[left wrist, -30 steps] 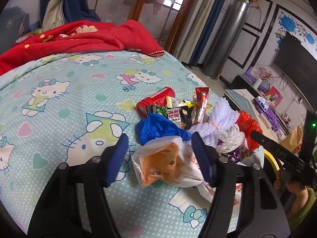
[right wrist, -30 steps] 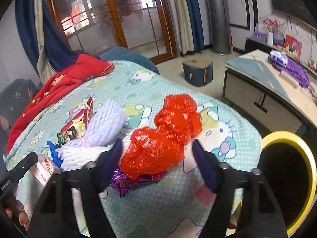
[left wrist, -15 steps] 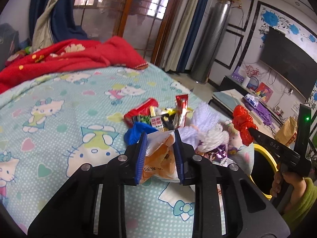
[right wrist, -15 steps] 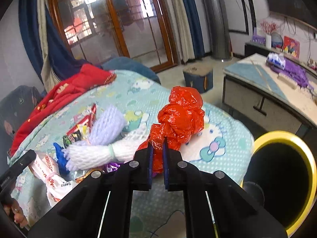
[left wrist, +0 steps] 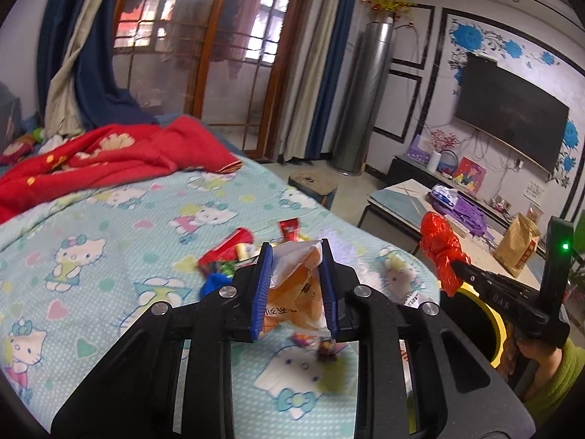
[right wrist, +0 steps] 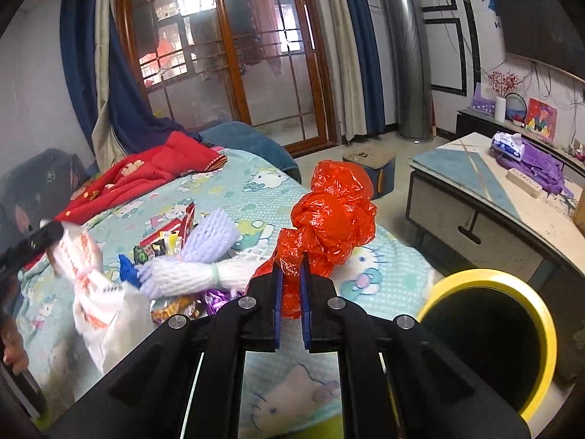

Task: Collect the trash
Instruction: 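Carry both bags over the yellow-rimmed bin and open both tools to drop them, then return both open tools to the remaining trash on the bedspread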

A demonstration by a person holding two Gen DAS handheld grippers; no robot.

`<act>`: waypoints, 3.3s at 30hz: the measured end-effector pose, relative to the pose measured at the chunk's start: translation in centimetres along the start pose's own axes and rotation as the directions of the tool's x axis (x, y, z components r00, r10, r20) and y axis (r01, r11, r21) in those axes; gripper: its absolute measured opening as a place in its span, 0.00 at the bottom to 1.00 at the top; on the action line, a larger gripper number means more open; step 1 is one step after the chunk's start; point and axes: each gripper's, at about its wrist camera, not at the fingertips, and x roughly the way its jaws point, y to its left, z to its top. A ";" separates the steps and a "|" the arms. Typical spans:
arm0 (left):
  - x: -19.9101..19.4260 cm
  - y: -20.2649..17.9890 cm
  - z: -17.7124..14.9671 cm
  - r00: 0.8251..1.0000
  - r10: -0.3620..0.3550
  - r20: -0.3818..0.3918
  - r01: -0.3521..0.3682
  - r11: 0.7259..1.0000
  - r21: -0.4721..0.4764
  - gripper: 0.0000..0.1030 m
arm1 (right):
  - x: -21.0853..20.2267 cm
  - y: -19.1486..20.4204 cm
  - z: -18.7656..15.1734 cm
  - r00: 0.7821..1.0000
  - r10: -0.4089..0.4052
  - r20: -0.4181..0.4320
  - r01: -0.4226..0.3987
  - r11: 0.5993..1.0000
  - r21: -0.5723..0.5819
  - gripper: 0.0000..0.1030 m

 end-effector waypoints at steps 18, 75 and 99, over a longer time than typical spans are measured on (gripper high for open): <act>4.2 -10.1 0.9 0.993 -0.112 -0.024 0.114 0.981 0.157 0.18 | -5.6 -5.4 -2.4 0.995 -0.099 0.004 0.098 0.994 0.048 0.08; 16.8 -24.8 -5.8 0.933 -0.240 -0.270 0.319 0.898 0.302 0.64 | -6.1 -16.9 -8.2 0.945 -0.272 -0.180 0.316 0.901 0.296 0.50; 9.1 -15.3 -2.0 0.988 -0.139 -0.062 0.148 0.974 0.170 0.89 | -8.4 -10.9 -5.3 0.979 -0.202 0.029 0.195 0.968 0.157 0.67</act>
